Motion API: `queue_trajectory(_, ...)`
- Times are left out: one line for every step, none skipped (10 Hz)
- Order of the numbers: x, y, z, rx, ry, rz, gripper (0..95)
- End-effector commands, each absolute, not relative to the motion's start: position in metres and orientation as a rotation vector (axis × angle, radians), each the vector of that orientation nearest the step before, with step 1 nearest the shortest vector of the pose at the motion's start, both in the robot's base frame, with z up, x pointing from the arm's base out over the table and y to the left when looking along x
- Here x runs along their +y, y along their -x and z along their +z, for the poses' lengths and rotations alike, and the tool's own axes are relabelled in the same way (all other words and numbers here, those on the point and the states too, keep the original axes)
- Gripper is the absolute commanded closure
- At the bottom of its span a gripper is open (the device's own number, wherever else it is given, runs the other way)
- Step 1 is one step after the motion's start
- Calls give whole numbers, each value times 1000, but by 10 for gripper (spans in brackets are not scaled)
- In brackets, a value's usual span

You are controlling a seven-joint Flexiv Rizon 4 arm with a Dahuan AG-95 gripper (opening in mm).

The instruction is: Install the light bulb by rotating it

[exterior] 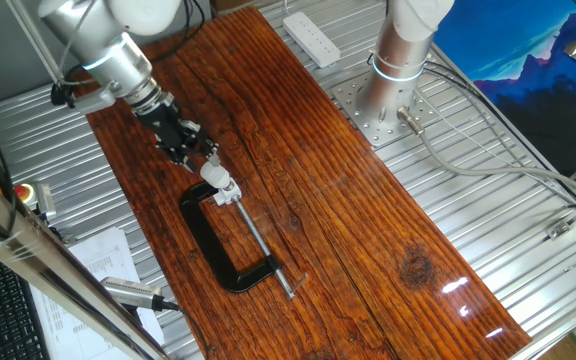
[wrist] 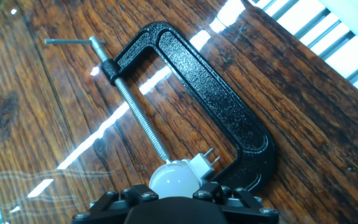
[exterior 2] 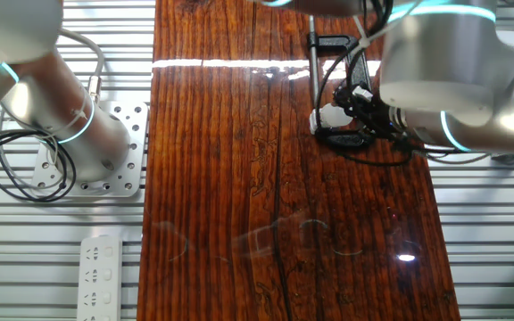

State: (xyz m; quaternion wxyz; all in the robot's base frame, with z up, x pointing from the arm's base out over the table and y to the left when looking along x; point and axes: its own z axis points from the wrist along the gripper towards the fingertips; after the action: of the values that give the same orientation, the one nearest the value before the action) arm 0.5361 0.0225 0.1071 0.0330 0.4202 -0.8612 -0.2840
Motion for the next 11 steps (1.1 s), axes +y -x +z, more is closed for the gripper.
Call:
queue_trajectory(25, -534, 105, -2662, -1288, -854, 380)
queue_trajectory(25, -534, 105, -2660, -1292, -853, 380)
queue_trajectory(25, -533, 104, -2659, -1294, -851, 380)
queue_trajectory(25, -532, 103, -2659, -1294, -851, 380)
queue_trajectory(24, -531, 102, -2658, -1295, -852, 380)
queue_trajectory(24, -529, 100, -2659, -1295, -857, 380)
queue_trajectory(24, -528, 99, -2660, -1291, -859, 380)
queue_trajectory(24, -528, 99, -2660, -1292, -857, 380)
queue_trajectory(25, -528, 99, -2659, -1294, -857, 380)
queue_trajectory(26, -528, 99, -2660, -1292, -859, 380)
queue_trajectory(26, -528, 98, -2660, -1291, -858, 380)
